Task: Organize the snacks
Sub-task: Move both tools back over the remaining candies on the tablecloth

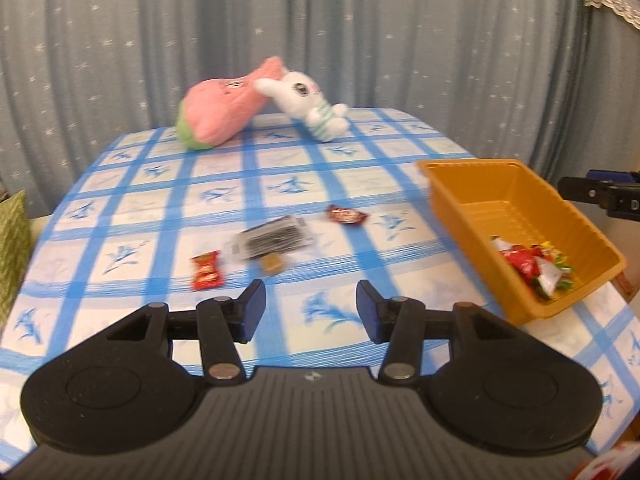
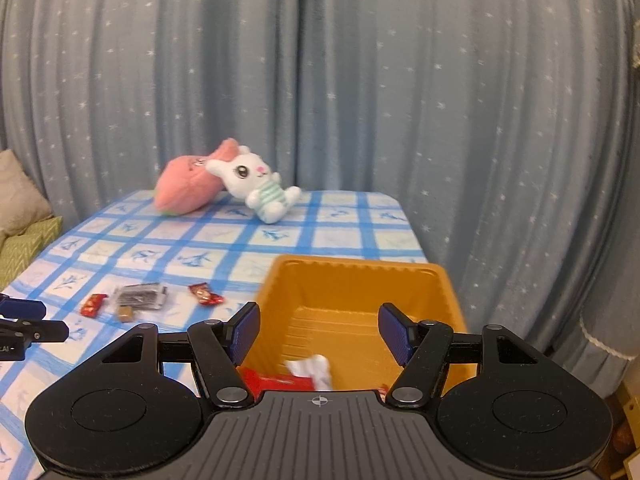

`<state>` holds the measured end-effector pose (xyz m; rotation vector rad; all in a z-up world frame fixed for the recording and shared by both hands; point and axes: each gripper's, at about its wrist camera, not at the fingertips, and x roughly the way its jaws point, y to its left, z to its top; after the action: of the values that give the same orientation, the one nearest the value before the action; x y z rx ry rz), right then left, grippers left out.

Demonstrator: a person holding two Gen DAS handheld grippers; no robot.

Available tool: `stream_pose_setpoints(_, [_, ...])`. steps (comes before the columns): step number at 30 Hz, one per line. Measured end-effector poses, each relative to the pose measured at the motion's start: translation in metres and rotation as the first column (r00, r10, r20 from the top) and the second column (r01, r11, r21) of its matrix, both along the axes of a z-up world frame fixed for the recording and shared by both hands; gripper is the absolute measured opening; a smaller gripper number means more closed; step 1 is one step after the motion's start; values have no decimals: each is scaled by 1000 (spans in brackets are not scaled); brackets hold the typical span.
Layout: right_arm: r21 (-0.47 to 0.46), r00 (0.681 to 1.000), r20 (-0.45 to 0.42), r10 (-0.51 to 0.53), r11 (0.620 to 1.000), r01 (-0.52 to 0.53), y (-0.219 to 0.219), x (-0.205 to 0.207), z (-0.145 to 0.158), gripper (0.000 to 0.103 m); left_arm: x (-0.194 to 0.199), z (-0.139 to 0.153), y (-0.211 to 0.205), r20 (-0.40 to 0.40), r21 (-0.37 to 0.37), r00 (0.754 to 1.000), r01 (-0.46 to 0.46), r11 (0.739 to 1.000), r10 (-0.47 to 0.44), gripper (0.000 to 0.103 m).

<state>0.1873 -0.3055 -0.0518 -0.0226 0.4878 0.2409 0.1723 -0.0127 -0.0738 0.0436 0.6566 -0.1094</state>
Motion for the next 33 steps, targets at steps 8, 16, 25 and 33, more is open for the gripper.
stream_pose_setpoints(8, [-8, 995, 6, 102, 995, -102, 50, 0, 1, 66, 2, -5, 38, -3, 22, 997, -72, 997, 73, 49])
stream_pose_setpoints(16, [11, 978, -31, 205, 979, -204, 105, 1, -9, 66, 15, -18, 67, -5, 40, 993, -119, 992, 119, 50])
stream_pose_setpoints(25, [-6, 954, -83, 287, 957, -289, 161, 24, -33, 65, 35, -38, 91, -21, 23, 988, -151, 988, 151, 50])
stream_pose_setpoints(33, [17, 939, -157, 305, 952, -307, 195, 58, -72, 65, 59, -47, 102, -32, -10, 988, -152, 988, 151, 50])
